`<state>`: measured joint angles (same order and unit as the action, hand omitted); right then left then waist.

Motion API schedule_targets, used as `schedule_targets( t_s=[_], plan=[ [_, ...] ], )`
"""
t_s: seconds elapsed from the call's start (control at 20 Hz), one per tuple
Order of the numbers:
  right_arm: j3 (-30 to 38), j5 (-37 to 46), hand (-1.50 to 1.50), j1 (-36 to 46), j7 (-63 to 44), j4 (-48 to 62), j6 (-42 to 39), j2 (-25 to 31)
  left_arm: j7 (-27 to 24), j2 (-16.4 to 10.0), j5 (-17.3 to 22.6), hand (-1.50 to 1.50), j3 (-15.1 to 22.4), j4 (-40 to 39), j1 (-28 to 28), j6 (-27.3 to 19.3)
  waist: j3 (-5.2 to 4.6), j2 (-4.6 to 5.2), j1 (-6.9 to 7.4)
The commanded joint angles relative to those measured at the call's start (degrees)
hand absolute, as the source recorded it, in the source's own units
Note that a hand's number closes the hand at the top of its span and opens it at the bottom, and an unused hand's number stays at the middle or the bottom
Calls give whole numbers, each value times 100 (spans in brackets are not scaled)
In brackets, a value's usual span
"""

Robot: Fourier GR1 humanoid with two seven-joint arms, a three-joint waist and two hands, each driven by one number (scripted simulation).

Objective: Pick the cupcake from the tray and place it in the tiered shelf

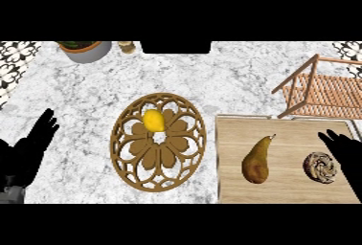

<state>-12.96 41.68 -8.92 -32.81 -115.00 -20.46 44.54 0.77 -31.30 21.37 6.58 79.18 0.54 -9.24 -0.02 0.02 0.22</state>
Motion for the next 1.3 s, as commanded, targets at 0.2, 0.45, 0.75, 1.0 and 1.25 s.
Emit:
schedule_targets(
  t_s=[0.2, 0.45, 0.75, 1.0, 1.25],
  plan=[
    [192, 626, -150, 486, 698, 1340, 43, -414, 67, 371, -381, 0, -146, -178, -102, 105, 3, 5, -4],
    [447, 915, -150, 170, 1353, 1612, 388, -583, 229, 589, -650, 0, -228, 108, -86, 117, 3, -3, -33],
    [336, 1440, -150, 850, 1614, 2432, 491, -1213, -6, 604, -711, 0, -682, -134, 127, 585, 2, 0, -2],
    [713, 1636, -150, 981, 2048, 2842, 521, -1300, 375, 697, -847, 0, -882, 245, 243, 684, 3, -4, -1],
    [922, 1597, 150, 1152, 2343, 3403, 543, -1414, 745, 839, -1057, 0, -874, 25, -386, 606, 3, 2, -22]
  ],
)
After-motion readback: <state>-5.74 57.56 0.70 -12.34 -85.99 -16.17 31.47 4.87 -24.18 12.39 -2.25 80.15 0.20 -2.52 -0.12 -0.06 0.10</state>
